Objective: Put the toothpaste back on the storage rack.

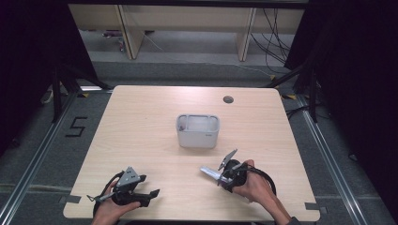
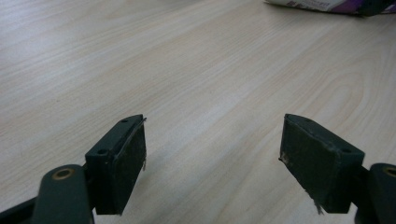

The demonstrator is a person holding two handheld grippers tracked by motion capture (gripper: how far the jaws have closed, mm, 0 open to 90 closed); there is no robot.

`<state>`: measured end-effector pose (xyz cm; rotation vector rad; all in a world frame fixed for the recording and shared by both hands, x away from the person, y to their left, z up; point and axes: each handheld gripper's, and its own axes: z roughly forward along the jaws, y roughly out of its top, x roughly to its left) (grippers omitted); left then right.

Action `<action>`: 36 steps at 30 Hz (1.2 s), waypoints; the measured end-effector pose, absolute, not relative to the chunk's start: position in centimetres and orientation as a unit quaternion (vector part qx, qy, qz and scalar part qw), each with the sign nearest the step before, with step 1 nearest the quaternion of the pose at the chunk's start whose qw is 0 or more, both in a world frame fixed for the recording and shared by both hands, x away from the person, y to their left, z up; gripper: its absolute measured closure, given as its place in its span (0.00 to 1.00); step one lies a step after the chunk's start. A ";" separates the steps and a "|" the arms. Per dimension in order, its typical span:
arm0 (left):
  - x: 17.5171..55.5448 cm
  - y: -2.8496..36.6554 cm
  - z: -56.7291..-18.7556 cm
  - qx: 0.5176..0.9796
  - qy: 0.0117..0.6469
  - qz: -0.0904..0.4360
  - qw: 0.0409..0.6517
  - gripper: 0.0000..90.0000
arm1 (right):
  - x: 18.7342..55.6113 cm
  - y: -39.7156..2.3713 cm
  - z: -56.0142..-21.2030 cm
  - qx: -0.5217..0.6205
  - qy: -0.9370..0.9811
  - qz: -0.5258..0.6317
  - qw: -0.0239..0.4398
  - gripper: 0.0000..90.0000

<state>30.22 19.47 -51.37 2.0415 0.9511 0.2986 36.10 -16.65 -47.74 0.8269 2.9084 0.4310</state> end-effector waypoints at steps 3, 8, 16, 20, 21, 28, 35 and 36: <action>30.1 19.4 -51.5 0.816 0.379 0.118 0.421 0.25 | 36.2 -16.5 -47.8 0.264 0.954 0.136 0.042 0.70; 30.2 19.3 -51.6 0.814 0.380 0.119 0.423 0.25 | 36.3 -16.4 -47.7 0.259 0.956 0.133 0.031 0.74; 30.2 19.5 -51.4 0.817 0.377 0.119 0.419 0.25 | 36.7 -16.1 -47.8 0.245 0.961 0.128 0.021 0.83; 30.2 19.4 -51.4 0.817 0.377 0.118 0.420 0.25 | 36.6 -16.0 -47.7 0.239 0.963 0.124 0.026 0.83; 30.2 19.4 -51.4 0.816 0.377 0.120 0.421 0.25 | 36.6 -16.0 -47.7 0.240 0.963 0.122 0.027 0.83; 30.2 19.3 -51.4 0.807 0.388 0.121 0.429 0.25 | 36.5 -16.1 -47.4 0.231 0.965 0.121 0.040 0.84; 30.2 19.5 -51.3 0.817 0.379 0.119 0.417 0.25 | 36.5 -16.1 -47.2 0.223 0.969 0.104 0.036 0.84; 30.2 19.6 -51.3 0.817 0.378 0.119 0.419 0.25 | 36.6 -16.1 -47.2 0.216 0.971 0.100 0.033 0.84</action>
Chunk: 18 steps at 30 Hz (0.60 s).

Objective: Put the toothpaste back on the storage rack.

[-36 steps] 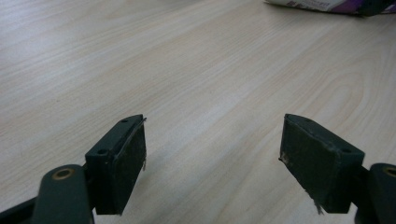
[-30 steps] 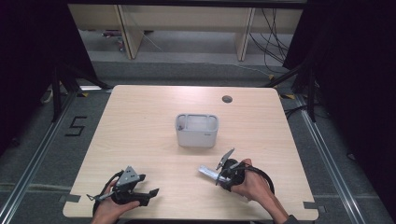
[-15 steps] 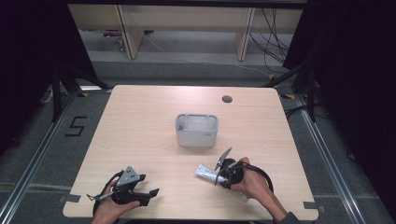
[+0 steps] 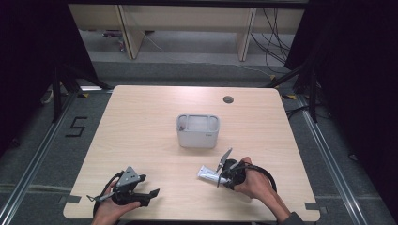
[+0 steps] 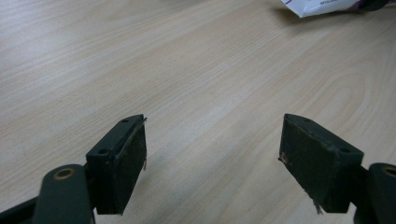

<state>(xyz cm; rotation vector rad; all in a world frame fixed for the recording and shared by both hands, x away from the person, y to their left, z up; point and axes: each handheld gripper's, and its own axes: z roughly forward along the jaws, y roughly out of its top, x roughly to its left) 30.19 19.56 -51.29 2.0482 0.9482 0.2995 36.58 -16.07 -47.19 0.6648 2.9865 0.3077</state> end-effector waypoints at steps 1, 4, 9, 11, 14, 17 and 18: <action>30.2 19.4 -51.4 0.807 0.384 0.121 0.431 0.25 | 36.6 -16.0 -47.2 0.216 0.971 0.093 0.031 0.84; 30.2 19.4 -51.4 0.812 0.383 0.118 0.425 0.25 | 36.7 -15.8 -47.3 0.217 0.972 0.089 0.021 0.84; 30.1 19.4 -51.4 0.811 0.385 0.119 0.424 0.25 | 37.1 -15.8 -47.4 0.215 0.973 0.077 0.017 0.84; 30.2 19.5 -51.3 0.817 0.376 0.120 0.420 0.25 | 37.2 -15.7 -47.3 0.215 0.974 0.068 0.012 0.84; 30.2 19.5 -51.3 0.815 0.381 0.123 0.418 0.25 | 37.3 -15.4 -47.3 0.212 0.976 0.048 0.013 0.84; 30.2 19.5 -51.3 0.813 0.381 0.125 0.423 0.25 | 37.4 -15.2 -47.3 0.213 0.976 0.043 0.013 0.84; 30.2 19.5 -51.4 0.812 0.380 0.123 0.425 0.25 | 37.4 -15.2 -47.4 0.209 0.977 0.041 0.014 0.84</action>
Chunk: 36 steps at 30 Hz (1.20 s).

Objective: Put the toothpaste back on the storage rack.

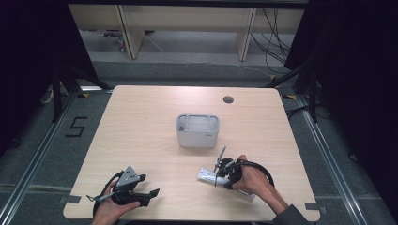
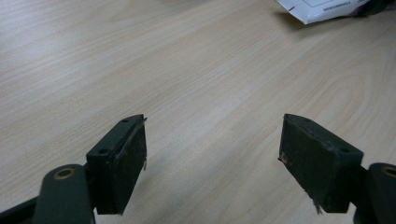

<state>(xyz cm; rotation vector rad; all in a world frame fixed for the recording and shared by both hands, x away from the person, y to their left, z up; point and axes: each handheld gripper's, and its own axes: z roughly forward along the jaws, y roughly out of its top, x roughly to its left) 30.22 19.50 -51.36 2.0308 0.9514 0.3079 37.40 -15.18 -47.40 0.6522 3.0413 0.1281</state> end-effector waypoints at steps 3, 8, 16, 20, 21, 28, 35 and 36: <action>30.1 19.4 -51.4 0.813 0.380 0.120 0.426 0.25 | 37.6 -15.1 -47.5 0.199 0.979 0.038 0.012 0.84; 30.1 19.5 -51.3 0.817 0.377 0.121 0.420 0.25 | 37.5 -15.0 -47.5 0.201 0.979 0.031 0.011 0.84; 30.2 19.6 -51.2 0.815 0.377 0.123 0.422 0.25 | 37.6 -15.2 -47.4 0.201 0.979 0.040 0.010 0.84; 30.3 19.7 -51.2 0.815 0.379 0.121 0.422 0.25 | 37.5 -15.8 -47.1 0.204 0.977 0.055 0.014 0.85; 30.3 19.5 -51.2 0.805 0.387 0.121 0.433 0.25 | 37.3 -15.9 -46.7 0.217 0.974 0.062 0.019 0.85; 30.3 19.6 -51.3 0.814 0.381 0.122 0.422 0.25 | 37.0 -17.3 -43.6 0.217 0.966 0.140 0.026 0.85; 30.3 19.6 -51.5 0.815 0.379 0.120 0.421 0.25 | 37.2 -18.3 -41.3 0.223 0.948 0.224 0.048 0.85; 30.2 19.5 -51.5 0.807 0.388 0.120 0.428 0.25 | 37.3 -18.3 -41.0 0.223 0.945 0.232 0.053 0.85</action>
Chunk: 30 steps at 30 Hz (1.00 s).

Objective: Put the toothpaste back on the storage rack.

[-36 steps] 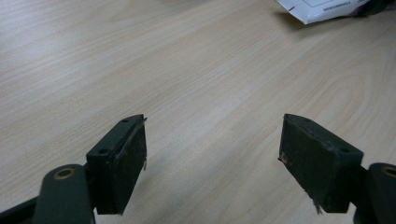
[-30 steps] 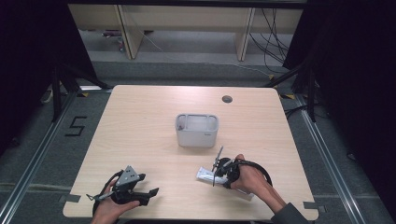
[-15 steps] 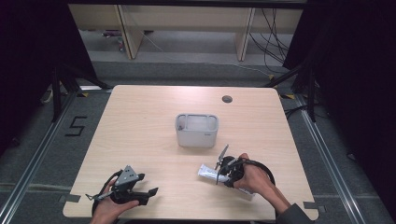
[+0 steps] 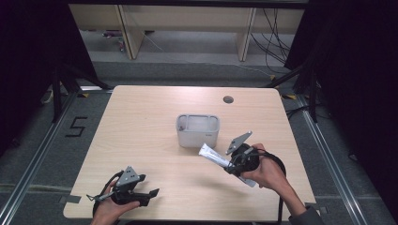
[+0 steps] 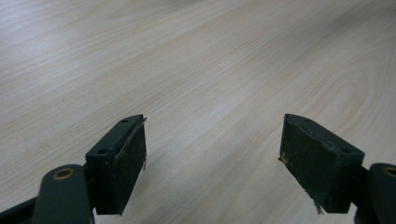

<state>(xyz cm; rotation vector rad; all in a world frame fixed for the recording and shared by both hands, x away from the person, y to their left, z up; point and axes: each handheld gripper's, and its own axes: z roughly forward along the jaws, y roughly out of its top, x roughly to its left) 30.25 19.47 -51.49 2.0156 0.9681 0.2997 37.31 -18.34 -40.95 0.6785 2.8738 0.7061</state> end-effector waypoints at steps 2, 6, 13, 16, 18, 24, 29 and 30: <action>30.4 19.5 -51.4 0.807 0.388 0.119 0.429 0.24 | 37.5 -18.4 -40.3 0.226 0.939 0.252 0.063 0.85; 30.4 19.7 -51.3 0.817 0.380 0.120 0.417 0.24 | 38.1 -18.4 -39.1 0.240 0.924 0.287 0.081 0.85; 30.4 19.8 -51.3 0.817 0.378 0.121 0.418 0.24 | 39.4 -18.1 -37.7 0.247 0.905 0.334 0.090 0.85; 30.3 19.7 -51.5 0.811 0.383 0.120 0.425 0.24 | 39.9 -17.9 -37.4 0.261 0.892 0.356 0.095 0.85; 30.4 19.7 -51.3 0.816 0.380 0.120 0.419 0.24 | 40.4 -17.8 -37.2 0.259 0.887 0.370 0.100 0.85; 30.4 19.7 -51.4 0.817 0.378 0.118 0.420 0.24 | 41.8 -17.6 -36.5 0.274 0.868 0.400 0.101 0.85; 30.3 19.5 -51.4 0.807 0.388 0.118 0.429 0.24 | 42.9 -17.3 -35.9 0.274 0.858 0.421 0.106 0.85; 30.4 19.7 -51.3 0.817 0.379 0.119 0.418 0.24 | 43.1 -17.1 -35.8 0.280 0.857 0.421 0.099 0.85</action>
